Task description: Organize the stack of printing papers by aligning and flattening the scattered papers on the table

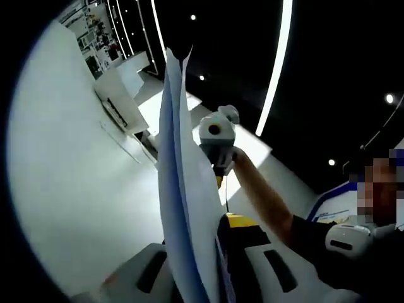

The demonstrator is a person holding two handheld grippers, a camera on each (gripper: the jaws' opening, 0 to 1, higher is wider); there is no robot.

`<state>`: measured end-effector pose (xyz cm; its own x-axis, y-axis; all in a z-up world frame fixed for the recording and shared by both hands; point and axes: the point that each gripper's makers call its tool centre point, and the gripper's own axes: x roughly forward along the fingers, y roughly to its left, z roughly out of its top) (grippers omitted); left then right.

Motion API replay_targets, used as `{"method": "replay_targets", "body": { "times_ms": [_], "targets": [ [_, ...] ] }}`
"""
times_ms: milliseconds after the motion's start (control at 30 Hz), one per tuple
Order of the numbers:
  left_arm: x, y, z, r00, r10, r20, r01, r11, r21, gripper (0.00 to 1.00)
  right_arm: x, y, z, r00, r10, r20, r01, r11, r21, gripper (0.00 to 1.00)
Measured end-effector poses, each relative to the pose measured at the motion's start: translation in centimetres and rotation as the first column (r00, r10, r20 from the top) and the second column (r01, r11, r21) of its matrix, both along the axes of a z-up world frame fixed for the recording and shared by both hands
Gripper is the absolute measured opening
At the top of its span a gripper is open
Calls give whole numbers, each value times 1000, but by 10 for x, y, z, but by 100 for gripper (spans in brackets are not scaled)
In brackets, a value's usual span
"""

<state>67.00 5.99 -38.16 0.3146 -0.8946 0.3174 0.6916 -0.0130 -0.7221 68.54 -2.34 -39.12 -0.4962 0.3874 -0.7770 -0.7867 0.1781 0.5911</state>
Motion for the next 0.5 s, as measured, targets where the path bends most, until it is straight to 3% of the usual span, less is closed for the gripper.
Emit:
{"method": "replay_targets", "body": {
  "times_ms": [500],
  "targets": [
    [0, 1, 1, 1000, 0, -2, 0, 1000, -6, 18, 6, 22, 5, 999, 22, 26, -22, 1000, -1, 0]
  ]
}}
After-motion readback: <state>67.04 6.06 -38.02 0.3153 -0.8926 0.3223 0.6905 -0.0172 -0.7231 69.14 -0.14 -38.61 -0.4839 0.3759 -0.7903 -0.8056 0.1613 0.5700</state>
